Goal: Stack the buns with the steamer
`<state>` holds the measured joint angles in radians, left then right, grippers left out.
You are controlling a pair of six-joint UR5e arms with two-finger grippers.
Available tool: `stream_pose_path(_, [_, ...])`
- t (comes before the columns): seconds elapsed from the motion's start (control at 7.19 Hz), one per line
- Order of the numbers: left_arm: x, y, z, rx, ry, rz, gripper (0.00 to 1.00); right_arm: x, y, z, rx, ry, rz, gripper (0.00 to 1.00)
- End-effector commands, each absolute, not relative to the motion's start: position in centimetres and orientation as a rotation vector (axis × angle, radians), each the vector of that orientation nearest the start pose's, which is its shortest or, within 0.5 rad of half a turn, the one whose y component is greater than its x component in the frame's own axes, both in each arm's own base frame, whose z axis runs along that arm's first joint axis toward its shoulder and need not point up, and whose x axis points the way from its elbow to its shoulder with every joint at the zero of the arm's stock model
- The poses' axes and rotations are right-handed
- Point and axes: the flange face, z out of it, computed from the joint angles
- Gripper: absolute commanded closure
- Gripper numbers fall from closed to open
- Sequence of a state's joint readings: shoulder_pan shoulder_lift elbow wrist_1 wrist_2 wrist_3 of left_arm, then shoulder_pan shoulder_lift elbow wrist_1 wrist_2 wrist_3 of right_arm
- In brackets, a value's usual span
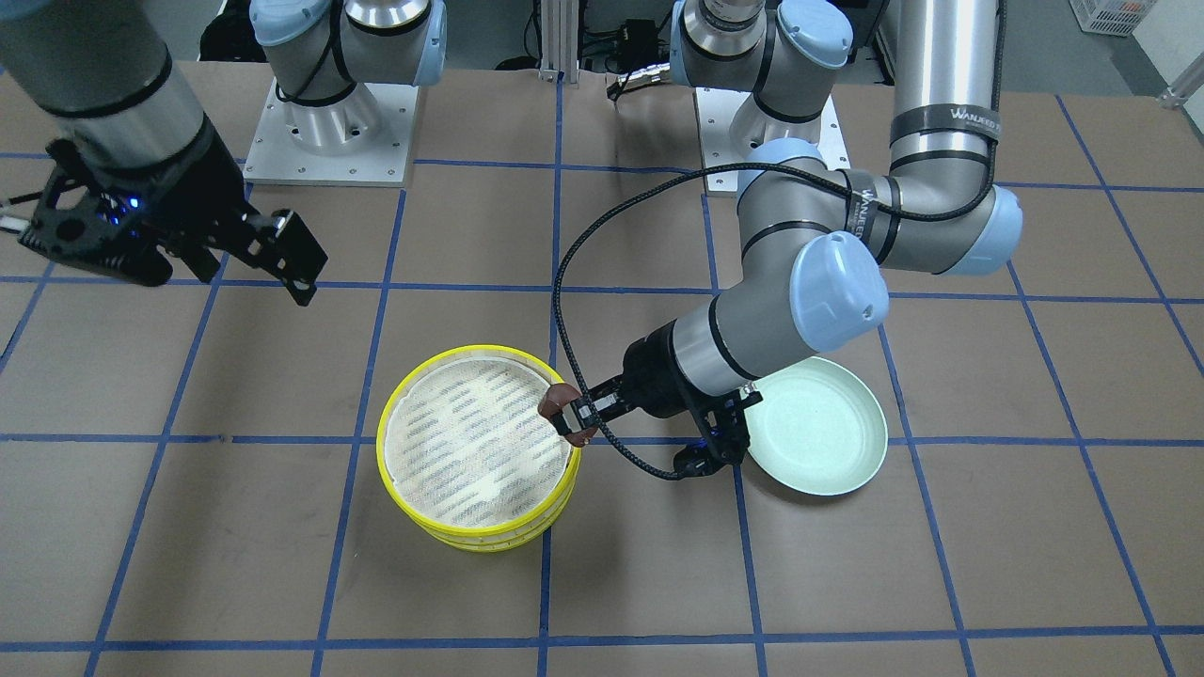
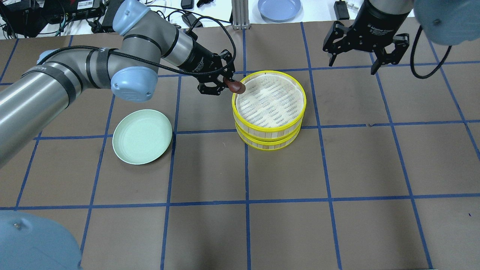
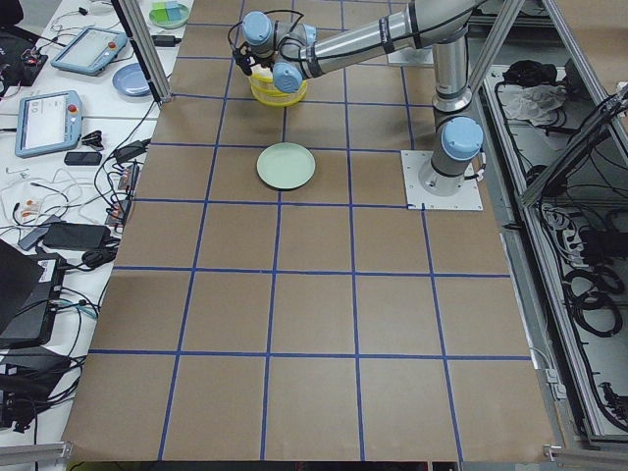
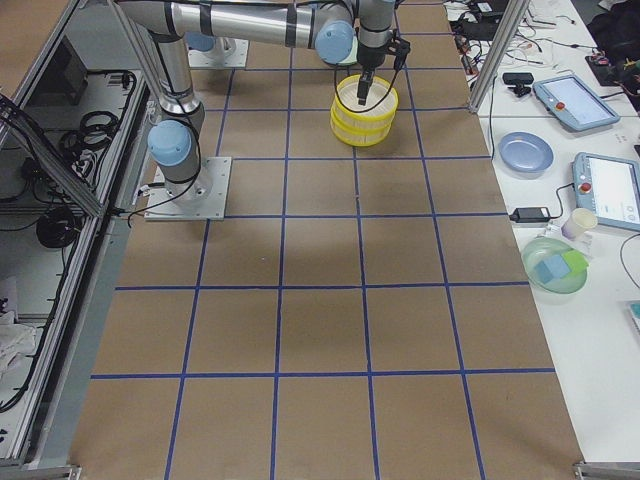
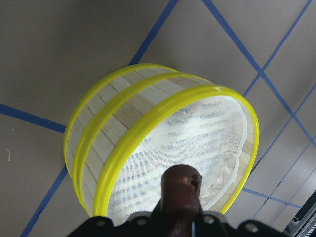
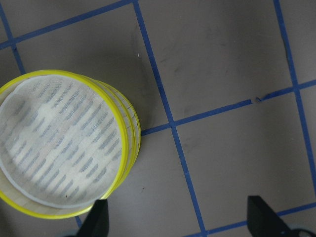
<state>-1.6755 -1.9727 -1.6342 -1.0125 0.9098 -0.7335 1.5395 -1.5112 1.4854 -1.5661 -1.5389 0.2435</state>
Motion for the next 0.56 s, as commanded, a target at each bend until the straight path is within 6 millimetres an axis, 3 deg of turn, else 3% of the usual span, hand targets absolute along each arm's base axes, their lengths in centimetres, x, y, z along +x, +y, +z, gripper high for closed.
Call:
stream_pose_path(0.0, [-29.47, -59.32, 28.65, 0.759, -2.38, -0.271, 0.37, 12.47, -47.96, 53.61, 0.266, 3.105, -0.024, 0.0])
stream_pose_path(0.14, [-29.99, -59.08, 28.62, 0.755, -2.397, -0.264, 0.1, 12.69, -47.83, 53.13, 0.179, 3.098, -0.012, 0.0])
stream_pose_path(0.28, [-30.24, -58.89, 28.96, 0.767, -2.416, -0.246, 0.0, 12.32, -48.04, 52.93, 0.085, 3.131, -0.021, 0.0])
stream_pose_path(0.42, [-30.25, -58.74, 29.5, 0.786, -2.415, -0.238, 0.0, 12.38, -48.01, 53.02, -0.049, 3.126, -0.027, 0.0])
